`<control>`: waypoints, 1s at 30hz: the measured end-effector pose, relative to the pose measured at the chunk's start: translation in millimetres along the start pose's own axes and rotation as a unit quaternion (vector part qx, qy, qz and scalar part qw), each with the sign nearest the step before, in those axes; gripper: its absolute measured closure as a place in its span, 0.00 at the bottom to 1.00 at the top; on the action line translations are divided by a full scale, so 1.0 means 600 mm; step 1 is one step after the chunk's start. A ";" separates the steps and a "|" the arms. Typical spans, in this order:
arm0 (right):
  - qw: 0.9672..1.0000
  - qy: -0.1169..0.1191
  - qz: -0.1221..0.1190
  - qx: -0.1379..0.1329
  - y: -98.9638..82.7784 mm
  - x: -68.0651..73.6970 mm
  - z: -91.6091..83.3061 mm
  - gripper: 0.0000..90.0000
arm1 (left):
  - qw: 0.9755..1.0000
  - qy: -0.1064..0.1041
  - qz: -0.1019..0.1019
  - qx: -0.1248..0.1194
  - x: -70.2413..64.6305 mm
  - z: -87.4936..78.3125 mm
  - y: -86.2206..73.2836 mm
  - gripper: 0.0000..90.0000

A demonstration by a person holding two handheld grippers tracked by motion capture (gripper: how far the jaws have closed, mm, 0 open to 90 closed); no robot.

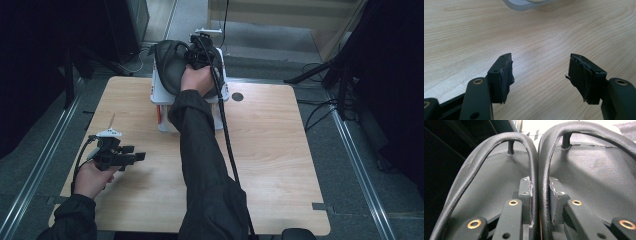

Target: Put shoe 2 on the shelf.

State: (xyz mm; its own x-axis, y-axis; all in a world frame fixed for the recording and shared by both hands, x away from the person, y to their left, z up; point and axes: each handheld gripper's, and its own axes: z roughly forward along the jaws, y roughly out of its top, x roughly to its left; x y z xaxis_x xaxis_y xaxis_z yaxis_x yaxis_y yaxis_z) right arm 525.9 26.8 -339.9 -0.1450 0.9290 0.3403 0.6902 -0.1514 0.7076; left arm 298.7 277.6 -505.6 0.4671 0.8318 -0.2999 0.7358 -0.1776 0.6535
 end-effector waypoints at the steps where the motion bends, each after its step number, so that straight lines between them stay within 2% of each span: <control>1: 1.000 -0.002 0.000 0.000 -0.002 0.001 0.002 0.84 | 1.000 0.000 0.000 0.000 0.000 0.000 0.000 0.40; 4: 1.000 -0.015 -0.007 -0.003 -0.005 0.005 0.004 0.84 | 1.000 0.000 0.001 0.000 0.001 0.000 0.000 0.40; 8: 1.000 -0.019 -0.004 -0.006 -0.009 0.004 0.004 0.84 | 1.000 0.000 0.001 0.000 0.001 0.000 0.000 0.40; 11: 0.999 -0.031 -0.014 -0.008 -0.012 0.010 0.003 0.84 | 1.000 0.000 0.001 0.003 0.001 0.000 0.000 0.40; 14: 1.000 -0.027 -0.007 -0.011 -0.015 0.007 0.003 0.84 | 1.000 -0.003 0.002 0.006 0.001 0.001 0.000 0.40; 19: 1.000 -0.025 -0.009 -0.008 -0.017 0.008 0.005 0.82 | 1.000 -0.002 0.000 0.006 0.001 0.001 0.000 0.40; 30: 1.000 -0.012 -0.016 -0.011 -0.017 0.009 0.003 0.71 | 1.000 -0.001 0.000 0.006 0.001 0.002 0.000 0.40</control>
State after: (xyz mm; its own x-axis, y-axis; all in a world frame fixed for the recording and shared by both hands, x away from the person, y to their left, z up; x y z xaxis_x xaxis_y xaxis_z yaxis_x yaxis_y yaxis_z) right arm 519.6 33.9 -346.3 -0.1491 0.9414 0.3025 0.6701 -0.1288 0.7310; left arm 299.8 277.6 -506.7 0.4685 0.8307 -0.3008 0.7414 -0.1845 0.6452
